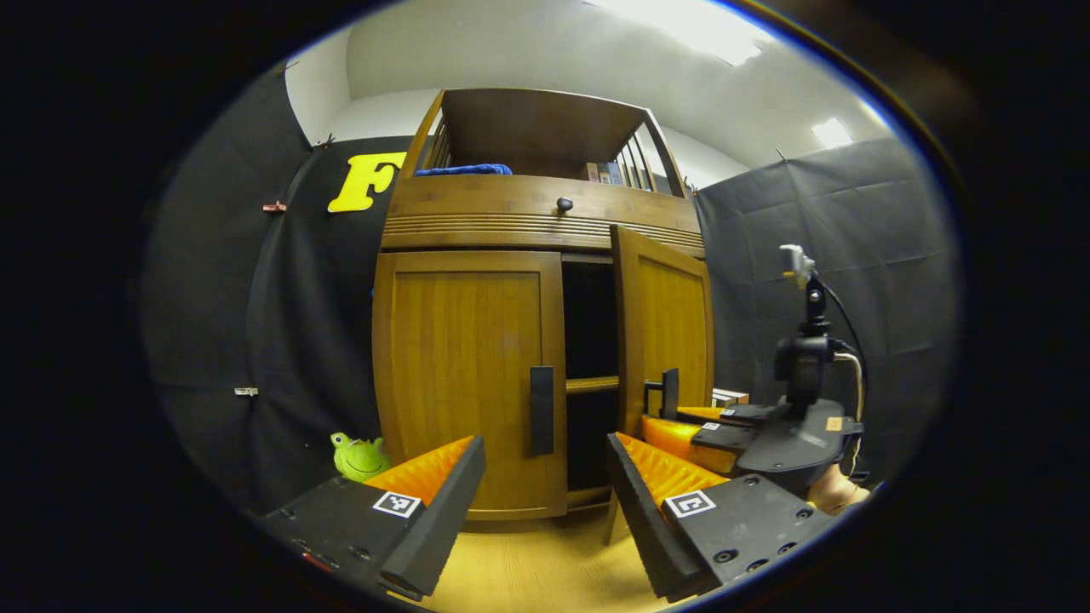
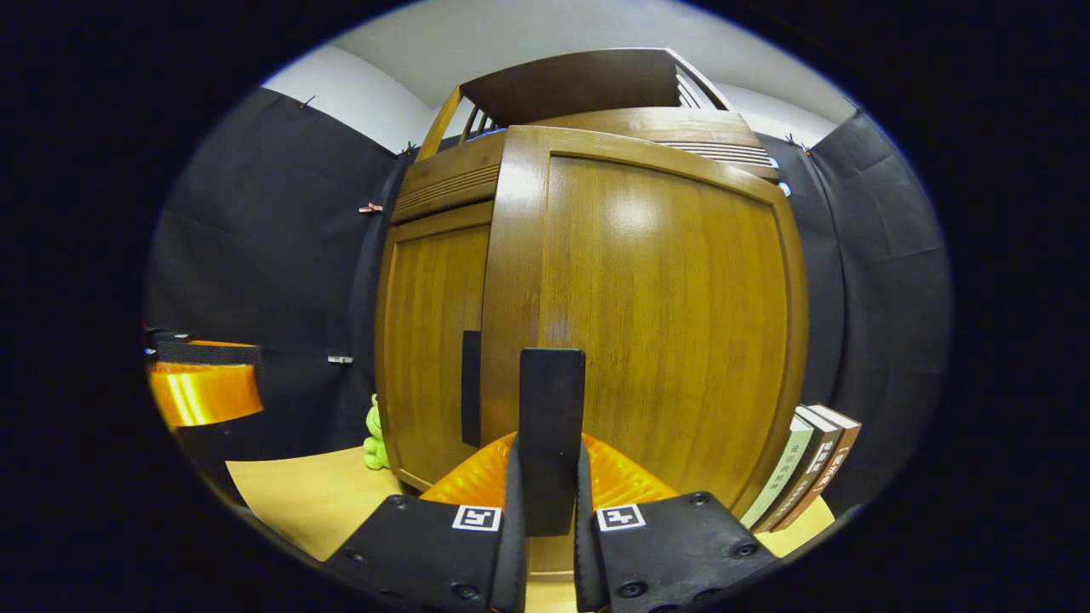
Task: Open the right door of the double-door shoe cabinet with the right hand, and open the left door with the left hand.
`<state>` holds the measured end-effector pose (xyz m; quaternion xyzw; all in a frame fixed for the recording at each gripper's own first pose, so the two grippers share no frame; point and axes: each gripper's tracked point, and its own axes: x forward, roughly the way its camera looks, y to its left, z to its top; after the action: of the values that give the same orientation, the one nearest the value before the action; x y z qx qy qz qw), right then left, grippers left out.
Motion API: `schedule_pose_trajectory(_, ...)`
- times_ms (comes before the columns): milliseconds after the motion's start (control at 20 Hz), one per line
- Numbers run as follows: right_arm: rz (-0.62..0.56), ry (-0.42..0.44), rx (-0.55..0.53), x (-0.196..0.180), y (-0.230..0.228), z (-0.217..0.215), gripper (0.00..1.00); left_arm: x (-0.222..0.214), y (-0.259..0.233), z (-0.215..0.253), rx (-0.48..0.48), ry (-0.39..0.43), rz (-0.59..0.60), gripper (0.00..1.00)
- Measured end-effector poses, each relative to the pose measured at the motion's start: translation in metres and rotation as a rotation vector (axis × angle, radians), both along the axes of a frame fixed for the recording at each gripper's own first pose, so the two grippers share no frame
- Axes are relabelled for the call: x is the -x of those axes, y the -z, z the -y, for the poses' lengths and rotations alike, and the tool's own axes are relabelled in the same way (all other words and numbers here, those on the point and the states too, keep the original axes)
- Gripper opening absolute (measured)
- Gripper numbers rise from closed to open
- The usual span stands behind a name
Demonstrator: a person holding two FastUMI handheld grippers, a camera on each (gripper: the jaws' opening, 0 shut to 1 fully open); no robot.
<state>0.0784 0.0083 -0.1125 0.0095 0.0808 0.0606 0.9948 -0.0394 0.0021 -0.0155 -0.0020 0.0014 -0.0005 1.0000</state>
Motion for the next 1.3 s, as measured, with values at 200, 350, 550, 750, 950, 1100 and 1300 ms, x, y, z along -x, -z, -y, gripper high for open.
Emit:
schedule_pose_trajectory(200, 0.006, 0.001, 0.003, 0.024, -0.005, 0.011, 0.26, 0.004, 0.0, 0.012, 0.021, 0.029, -0.019, 0.89)
schedule_pose_trajectory(350, 0.035, 0.012, -0.01, 0.044, -0.01, 0.023, 0.26, 0.008, -0.001, 0.012, 0.026, 0.029, -0.023, 0.89)
schedule_pose_trajectory(550, 0.033, 0.03, -0.014, 0.069, -0.02, 0.046, 0.23, 0.008, 0.001, 0.015, 0.032, 0.024, -0.02, 0.87)
schedule_pose_trajectory(750, 0.048, 0.039, -0.016, 0.089, -0.027, 0.068, 0.26, 0.0, 0.002, 0.027, 0.026, 0.023, -0.02, 0.88)
schedule_pose_trajectory(950, 0.049, 0.058, -0.006, 0.103, -0.03, 0.09, 0.25, -0.008, 0.006, 0.039, 0.001, 0.022, -0.024, 0.88)
schedule_pose_trajectory(1100, 0.054, 0.079, 0.024, 0.114, -0.034, 0.105, 0.25, -0.011, 0.006, 0.05, -0.014, 0.035, -0.017, 0.87)
schedule_pose_trajectory(1300, 0.051, 0.126, 0.071, 0.123, -0.036, 0.134, 0.25, -0.018, 0.009, 0.062, -0.024, 0.052, -0.016, 0.87)
